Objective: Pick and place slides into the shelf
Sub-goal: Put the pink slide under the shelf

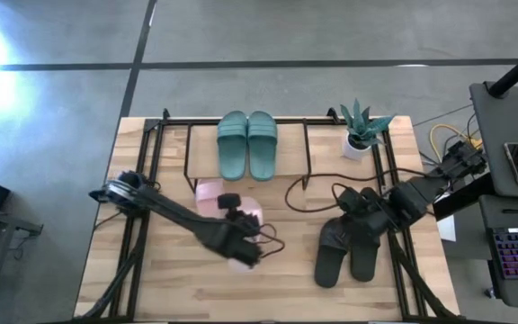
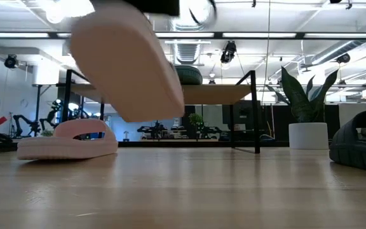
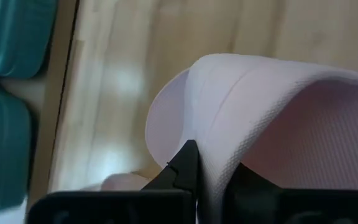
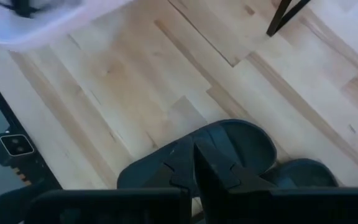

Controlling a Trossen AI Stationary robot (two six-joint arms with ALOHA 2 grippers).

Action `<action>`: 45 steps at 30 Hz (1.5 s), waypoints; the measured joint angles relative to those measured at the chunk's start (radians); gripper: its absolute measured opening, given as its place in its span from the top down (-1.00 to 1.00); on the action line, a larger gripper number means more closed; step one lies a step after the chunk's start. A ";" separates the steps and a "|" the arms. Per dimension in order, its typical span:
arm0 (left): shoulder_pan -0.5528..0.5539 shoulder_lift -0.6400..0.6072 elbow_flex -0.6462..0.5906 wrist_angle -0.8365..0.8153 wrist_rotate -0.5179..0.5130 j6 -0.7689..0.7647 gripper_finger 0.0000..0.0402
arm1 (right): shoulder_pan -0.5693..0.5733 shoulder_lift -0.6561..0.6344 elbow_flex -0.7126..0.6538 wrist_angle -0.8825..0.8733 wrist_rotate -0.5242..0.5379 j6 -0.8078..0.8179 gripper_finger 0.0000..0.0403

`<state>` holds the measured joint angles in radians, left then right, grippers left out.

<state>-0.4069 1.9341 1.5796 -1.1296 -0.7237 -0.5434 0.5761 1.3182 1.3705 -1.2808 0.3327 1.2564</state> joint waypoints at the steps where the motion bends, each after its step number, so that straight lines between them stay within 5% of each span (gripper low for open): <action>1: 0.013 0.027 0.014 -0.004 -0.010 0.000 1.00 | 0.003 0.001 0.000 0.000 0.001 0.000 0.96; 7: 0.055 0.136 0.058 -0.100 -0.107 -0.078 1.00 | 0.006 0.013 -0.002 -0.006 0.002 -0.002 0.96; 15: 0.068 0.152 0.024 -0.147 -0.116 -0.115 0.97 | 0.006 0.013 -0.004 -0.006 0.000 -0.014 0.96; 25: 0.076 0.152 0.003 -0.162 -0.090 -0.105 0.48 | 0.006 0.020 -0.006 0.000 0.000 -0.021 0.96; 33: 0.070 0.146 -0.023 -0.187 0.098 -0.031 0.26 | 0.007 0.020 -0.006 0.008 -0.003 0.000 0.96; 45: -0.010 0.105 0.123 -0.150 0.175 -0.025 0.26 | 0.007 0.020 -0.006 0.007 -0.024 -0.008 0.96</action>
<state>-0.4168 2.0390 1.7027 -1.2792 -0.5485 -0.5687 0.5833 1.3384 1.3647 -1.2736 0.3087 1.2484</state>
